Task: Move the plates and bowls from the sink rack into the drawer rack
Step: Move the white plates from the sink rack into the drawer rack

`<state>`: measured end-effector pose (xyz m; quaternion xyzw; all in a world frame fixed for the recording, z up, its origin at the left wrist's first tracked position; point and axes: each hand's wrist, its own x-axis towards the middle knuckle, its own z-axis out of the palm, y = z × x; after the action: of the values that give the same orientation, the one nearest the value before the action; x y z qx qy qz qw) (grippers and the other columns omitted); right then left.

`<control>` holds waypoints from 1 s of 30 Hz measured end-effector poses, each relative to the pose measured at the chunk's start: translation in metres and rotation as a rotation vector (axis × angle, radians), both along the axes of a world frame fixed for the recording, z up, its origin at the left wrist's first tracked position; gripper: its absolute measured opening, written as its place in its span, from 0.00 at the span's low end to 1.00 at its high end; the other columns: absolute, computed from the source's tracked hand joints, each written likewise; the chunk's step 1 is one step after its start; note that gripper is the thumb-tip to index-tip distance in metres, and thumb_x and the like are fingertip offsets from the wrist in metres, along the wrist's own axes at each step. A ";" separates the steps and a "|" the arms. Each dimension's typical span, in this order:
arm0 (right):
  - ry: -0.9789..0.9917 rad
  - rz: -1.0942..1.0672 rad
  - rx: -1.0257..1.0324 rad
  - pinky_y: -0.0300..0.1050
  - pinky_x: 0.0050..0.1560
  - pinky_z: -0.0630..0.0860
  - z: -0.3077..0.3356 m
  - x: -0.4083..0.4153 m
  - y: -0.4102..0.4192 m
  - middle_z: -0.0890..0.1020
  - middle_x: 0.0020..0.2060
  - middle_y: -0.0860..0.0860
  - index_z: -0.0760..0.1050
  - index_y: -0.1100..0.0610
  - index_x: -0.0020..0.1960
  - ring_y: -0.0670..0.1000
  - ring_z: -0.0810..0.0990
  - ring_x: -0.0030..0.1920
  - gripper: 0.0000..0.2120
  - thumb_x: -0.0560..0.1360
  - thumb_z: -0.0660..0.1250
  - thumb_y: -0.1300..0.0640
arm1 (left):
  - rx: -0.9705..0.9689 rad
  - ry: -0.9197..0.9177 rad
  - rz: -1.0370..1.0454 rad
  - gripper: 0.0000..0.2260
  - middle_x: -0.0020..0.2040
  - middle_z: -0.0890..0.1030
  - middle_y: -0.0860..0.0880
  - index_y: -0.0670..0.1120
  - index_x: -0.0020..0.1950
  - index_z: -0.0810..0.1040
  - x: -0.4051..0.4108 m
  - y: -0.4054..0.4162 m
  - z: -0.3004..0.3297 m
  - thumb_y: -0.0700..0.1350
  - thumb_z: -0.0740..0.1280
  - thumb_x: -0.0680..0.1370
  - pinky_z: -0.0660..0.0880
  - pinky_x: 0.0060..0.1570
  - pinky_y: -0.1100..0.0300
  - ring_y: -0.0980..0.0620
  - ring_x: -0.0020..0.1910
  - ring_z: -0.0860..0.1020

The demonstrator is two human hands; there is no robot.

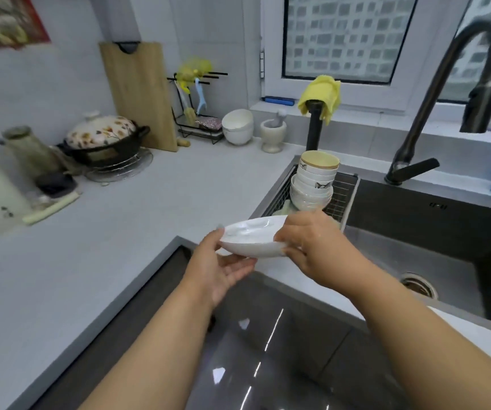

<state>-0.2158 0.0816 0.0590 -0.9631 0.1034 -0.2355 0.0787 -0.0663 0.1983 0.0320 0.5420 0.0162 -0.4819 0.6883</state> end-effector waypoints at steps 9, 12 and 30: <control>-0.048 0.115 0.580 0.32 0.52 0.66 -0.029 0.020 0.091 0.79 0.42 0.41 0.78 0.44 0.42 0.40 0.74 0.48 0.13 0.69 0.62 0.37 | 0.158 0.025 0.389 0.16 0.49 0.81 0.39 0.41 0.55 0.74 -0.017 0.146 -0.027 0.32 0.54 0.71 0.79 0.34 0.51 0.40 0.47 0.81; -0.049 0.000 0.665 0.42 0.51 0.71 -0.041 0.043 0.120 0.78 0.45 0.43 0.77 0.45 0.48 0.46 0.75 0.51 0.10 0.71 0.65 0.42 | 0.211 0.010 0.536 0.13 0.50 0.81 0.40 0.42 0.57 0.73 -0.020 0.200 -0.034 0.34 0.56 0.76 0.79 0.35 0.50 0.42 0.47 0.80; 0.691 0.258 1.704 0.52 0.40 0.80 -0.066 0.090 0.409 0.82 0.47 0.62 0.72 0.61 0.56 0.59 0.82 0.42 0.08 0.78 0.61 0.60 | 0.294 0.156 1.024 0.06 0.47 0.80 0.41 0.41 0.55 0.73 -0.104 0.489 -0.071 0.40 0.59 0.81 0.79 0.25 0.57 0.42 0.40 0.81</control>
<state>-0.1262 0.4904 -0.0066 -0.6010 0.1514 0.2305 0.7501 -0.1707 0.6870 -0.0391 0.5178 0.3968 -0.1159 0.7490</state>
